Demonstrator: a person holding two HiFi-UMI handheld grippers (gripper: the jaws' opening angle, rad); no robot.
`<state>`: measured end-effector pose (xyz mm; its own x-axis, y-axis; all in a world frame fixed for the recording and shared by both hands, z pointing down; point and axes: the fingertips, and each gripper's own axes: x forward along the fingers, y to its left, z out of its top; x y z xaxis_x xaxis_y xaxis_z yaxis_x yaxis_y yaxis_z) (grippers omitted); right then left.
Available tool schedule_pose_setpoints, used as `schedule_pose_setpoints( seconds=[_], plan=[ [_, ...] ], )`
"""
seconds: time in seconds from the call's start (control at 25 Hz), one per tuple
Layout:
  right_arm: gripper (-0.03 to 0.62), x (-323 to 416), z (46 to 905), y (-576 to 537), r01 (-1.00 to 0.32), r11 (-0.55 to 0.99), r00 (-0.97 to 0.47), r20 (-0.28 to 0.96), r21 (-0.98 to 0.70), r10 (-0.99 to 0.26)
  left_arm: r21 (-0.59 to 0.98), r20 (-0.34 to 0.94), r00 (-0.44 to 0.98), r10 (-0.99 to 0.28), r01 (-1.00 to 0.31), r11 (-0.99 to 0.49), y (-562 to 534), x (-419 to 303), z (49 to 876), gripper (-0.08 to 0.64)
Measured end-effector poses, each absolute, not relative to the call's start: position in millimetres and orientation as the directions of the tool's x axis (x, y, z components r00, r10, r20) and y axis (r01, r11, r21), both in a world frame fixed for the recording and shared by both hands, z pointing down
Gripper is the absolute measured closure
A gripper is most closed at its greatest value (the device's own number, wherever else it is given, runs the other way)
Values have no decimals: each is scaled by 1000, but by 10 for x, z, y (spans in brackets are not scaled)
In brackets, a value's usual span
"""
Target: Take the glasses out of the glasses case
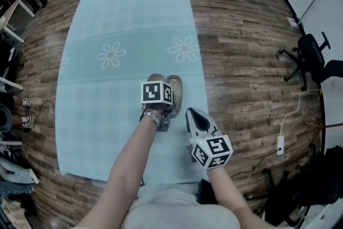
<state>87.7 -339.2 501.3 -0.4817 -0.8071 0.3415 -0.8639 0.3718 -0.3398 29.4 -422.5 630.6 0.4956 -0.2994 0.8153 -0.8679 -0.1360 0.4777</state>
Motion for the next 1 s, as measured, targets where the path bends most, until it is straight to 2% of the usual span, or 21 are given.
schedule_pose_setpoints(
  seconds=[1.0],
  plan=[
    [584,861,4774,-3200,-863,372,-474,292,-342,-831,549,712,577,-400,-813,-195,-4131,316,5832,535]
  ],
)
